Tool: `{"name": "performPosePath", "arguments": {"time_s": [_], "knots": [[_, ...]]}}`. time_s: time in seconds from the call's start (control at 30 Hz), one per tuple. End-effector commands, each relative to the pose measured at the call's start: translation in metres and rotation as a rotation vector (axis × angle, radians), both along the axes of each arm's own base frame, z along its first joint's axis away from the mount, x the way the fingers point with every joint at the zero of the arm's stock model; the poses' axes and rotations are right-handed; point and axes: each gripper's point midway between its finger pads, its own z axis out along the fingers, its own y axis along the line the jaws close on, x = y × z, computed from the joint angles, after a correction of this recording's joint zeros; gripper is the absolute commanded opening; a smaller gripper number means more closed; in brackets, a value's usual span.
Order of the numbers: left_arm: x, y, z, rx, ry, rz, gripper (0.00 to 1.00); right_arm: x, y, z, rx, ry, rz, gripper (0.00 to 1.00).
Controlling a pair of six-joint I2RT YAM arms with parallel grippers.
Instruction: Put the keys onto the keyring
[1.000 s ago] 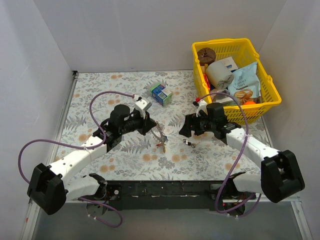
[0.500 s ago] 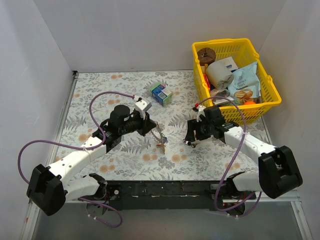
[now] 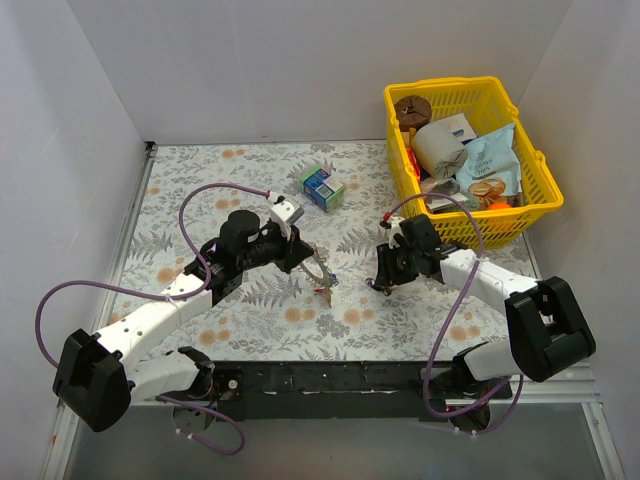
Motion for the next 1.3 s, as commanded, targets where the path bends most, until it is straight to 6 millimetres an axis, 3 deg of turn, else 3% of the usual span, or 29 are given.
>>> {"name": "performPosePath", "arguments": {"time_s": [0.0,0.3,0.83,0.93,1.17,1.27], "knots": [[-0.005,-0.004,0.02,-0.047,-0.048,-0.03,0.0,0.0,-0.001,-0.005,-0.028,0.031,0.0,0.43],[-0.006,-0.006,0.018,-0.045,-0.037,-0.043,0.0,-0.006,-0.003,-0.015,-0.067,0.061,0.012,0.35],[-0.008,-0.006,0.015,-0.045,-0.03,-0.047,0.0,-0.013,-0.01,-0.026,-0.153,0.101,0.016,0.32],[-0.008,-0.005,0.013,-0.043,-0.026,-0.043,0.0,-0.014,-0.012,-0.028,-0.159,0.101,0.011,0.28],[-0.009,-0.005,0.014,-0.044,-0.026,-0.044,0.0,-0.016,-0.012,-0.033,-0.172,0.118,0.02,0.05],[-0.008,-0.004,0.013,-0.043,-0.027,-0.038,0.0,-0.014,-0.01,-0.03,-0.167,0.108,0.021,0.01]]}}
